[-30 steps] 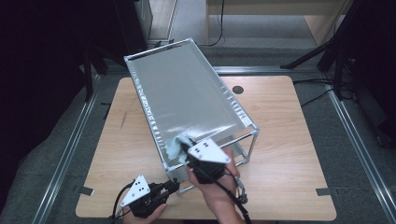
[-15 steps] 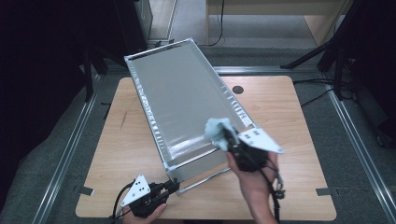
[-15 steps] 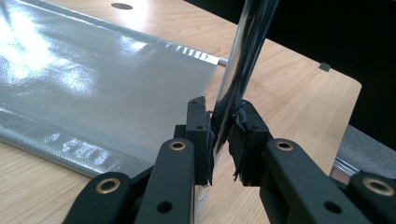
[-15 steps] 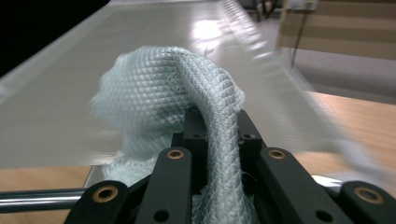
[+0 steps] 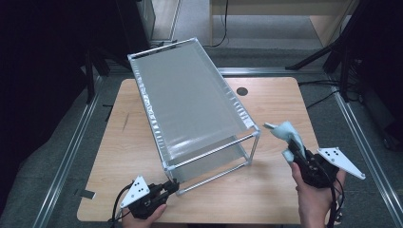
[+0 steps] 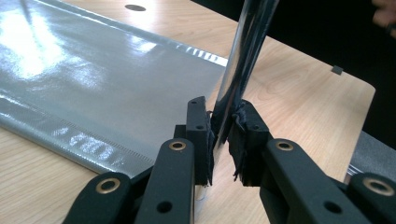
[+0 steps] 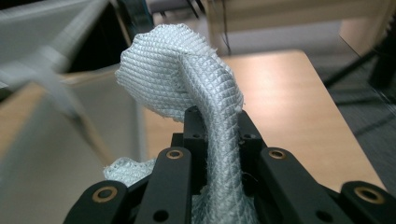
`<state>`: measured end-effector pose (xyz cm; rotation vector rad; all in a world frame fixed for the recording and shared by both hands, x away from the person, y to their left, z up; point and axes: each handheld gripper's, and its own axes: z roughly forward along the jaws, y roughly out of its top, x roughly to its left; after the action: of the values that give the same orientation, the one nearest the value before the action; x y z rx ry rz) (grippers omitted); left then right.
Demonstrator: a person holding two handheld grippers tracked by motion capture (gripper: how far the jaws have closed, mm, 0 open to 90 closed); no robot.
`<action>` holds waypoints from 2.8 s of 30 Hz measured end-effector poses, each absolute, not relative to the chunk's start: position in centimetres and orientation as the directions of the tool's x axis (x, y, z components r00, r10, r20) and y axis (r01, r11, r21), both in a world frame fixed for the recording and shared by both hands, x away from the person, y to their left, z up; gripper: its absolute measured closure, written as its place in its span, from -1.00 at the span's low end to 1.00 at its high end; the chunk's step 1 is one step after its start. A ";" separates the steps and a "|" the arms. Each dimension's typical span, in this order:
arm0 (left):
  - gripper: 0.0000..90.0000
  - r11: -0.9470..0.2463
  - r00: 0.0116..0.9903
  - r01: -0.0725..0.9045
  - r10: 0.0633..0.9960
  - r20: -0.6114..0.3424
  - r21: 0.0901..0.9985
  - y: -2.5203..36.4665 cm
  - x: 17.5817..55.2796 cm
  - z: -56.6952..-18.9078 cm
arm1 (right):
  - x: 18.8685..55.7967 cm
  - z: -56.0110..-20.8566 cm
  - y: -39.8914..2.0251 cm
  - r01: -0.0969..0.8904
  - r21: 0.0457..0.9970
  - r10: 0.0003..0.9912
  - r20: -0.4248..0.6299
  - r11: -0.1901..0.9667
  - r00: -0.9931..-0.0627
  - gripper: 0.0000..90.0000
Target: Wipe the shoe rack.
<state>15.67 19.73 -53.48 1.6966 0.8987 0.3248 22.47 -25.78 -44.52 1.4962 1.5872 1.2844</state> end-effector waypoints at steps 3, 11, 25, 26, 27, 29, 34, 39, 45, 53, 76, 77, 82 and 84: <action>0.75 -0.074 0.665 0.398 0.710 -0.232 0.915 20.1 15.8 -53.5 | 23.2 -47.2 -27.4 0.429 0.895 0.970 0.198 -0.121 -0.141 0.76; 0.75 -0.064 0.643 0.400 0.731 -0.230 0.914 21.0 16.1 -53.5 | 25.7 -52.3 -28.3 0.549 0.826 0.957 0.250 -0.130 -0.150 0.47; 0.75 -0.058 0.621 0.404 0.750 -0.228 0.913 21.7 16.2 -53.4 | 23.0 -49.2 -28.9 0.433 0.896 0.966 0.191 -0.100 -0.172 0.15; 0.75 -0.056 0.618 0.406 0.752 -0.229 0.912 21.7 16.2 -53.4 | 23.1 -49.2 -28.6 0.436 0.896 0.968 0.175 -0.081 -0.180 0.15; 0.75 -0.055 0.617 0.407 0.753 -0.229 0.912 21.8 16.2 -53.4 | 23.2 -49.4 -28.2 0.448 0.892 0.968 0.161 -0.060 -0.191 0.15; 0.75 -0.056 0.614 0.406 0.755 -0.228 0.912 21.9 16.3 -53.4 | 23.6 -50.3 -27.4 0.486 0.874 0.962 0.145 -0.015 -0.230 0.29; 0.75 -0.055 0.615 0.405 0.755 -0.227 0.912 22.0 16.3 -53.4 | 25.1 -53.1 -26.1 0.585 0.810 0.953 0.143 0.042 -0.266 0.54; 0.75 -0.055 0.614 0.405 0.756 -0.226 0.913 22.0 16.3 -53.4 | 26.0 -54.3 -26.3 0.648 0.757 0.976 0.064 0.088 -0.207 0.59; 0.75 -0.056 0.611 0.407 0.759 -0.226 0.912 22.2 16.3 -53.4 | 25.8 -54.3 -29.3 0.662 0.750 0.993 0.080 -0.001 -0.089 0.59; 0.74 -0.038 0.599 0.415 0.764 -0.241 0.909 22.4 16.4 -53.4 | 23.3 -50.0 -28.9 0.534 0.843 0.980 0.153 -0.061 -0.129 0.00; 0.76 -0.097 0.703 0.387 0.674 -0.226 0.917 17.9 15.5 -53.5 | 26.7 -48.7 -17.2 0.486 0.870 0.939 0.096 0.082 -0.330 0.77; 0.76 -0.100 0.711 0.383 0.666 -0.225 0.918 17.2 15.5 -53.5 | 27.1 -48.6 -17.3 0.487 0.870 0.945 0.089 0.081 -0.316 0.77; 0.76 -0.113 0.731 0.369 0.648 -0.214 0.922 15.0 15.2 -53.5 | 29.3 -48.6 -18.0 0.501 0.864 0.943 0.122 0.052 -0.309 0.73; 0.77 -0.116 0.733 0.368 0.646 -0.211 0.922 14.4 15.2 -53.5 | 29.2 -48.3 -18.5 0.498 0.867 0.927 0.171 0.019 -0.333 0.48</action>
<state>15.17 14.35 -53.48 1.7310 0.8084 0.2872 29.21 -18.46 -48.33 1.4508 1.8526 1.2631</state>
